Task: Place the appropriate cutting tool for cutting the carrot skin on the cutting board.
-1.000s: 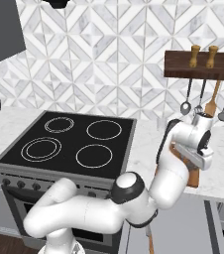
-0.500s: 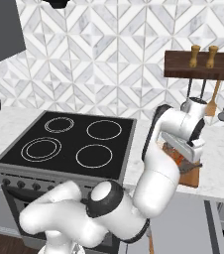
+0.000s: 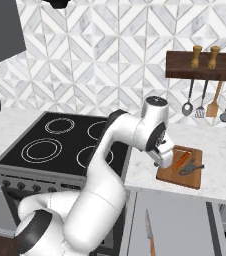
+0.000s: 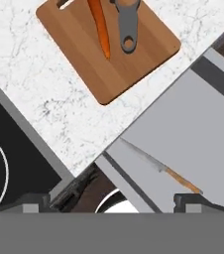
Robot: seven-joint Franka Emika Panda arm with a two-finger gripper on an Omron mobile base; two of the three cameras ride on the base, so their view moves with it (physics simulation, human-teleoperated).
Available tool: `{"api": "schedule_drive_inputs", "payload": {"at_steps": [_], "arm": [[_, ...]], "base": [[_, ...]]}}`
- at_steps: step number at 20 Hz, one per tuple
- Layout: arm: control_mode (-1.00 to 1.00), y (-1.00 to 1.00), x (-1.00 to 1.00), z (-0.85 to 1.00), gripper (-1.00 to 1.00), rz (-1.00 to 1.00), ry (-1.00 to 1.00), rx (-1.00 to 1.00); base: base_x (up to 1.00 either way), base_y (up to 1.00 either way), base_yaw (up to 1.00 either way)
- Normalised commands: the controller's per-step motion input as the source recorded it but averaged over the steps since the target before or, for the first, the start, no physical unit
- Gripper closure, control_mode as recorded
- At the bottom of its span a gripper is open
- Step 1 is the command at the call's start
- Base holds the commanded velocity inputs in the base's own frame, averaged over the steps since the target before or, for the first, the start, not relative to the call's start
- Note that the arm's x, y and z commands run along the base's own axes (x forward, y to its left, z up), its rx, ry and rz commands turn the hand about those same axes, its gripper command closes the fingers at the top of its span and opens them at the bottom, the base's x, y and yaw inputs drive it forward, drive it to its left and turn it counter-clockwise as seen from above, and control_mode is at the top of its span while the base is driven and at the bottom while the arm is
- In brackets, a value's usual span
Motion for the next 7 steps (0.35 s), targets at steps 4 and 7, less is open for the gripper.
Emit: {"api": "schedule_drive_inputs", "payload": {"at_steps": [4,7], "arm": [[-1.00,0.80,-0.99,0.47,-1.00,0.01,-0.18,-0.12],[-1.00,0.67,-1.00,0.42,-1.00,0.09,-0.20,-0.15]], "base": [[0.00,0.00,0.00],[0.00,0.00,0.00]]}}
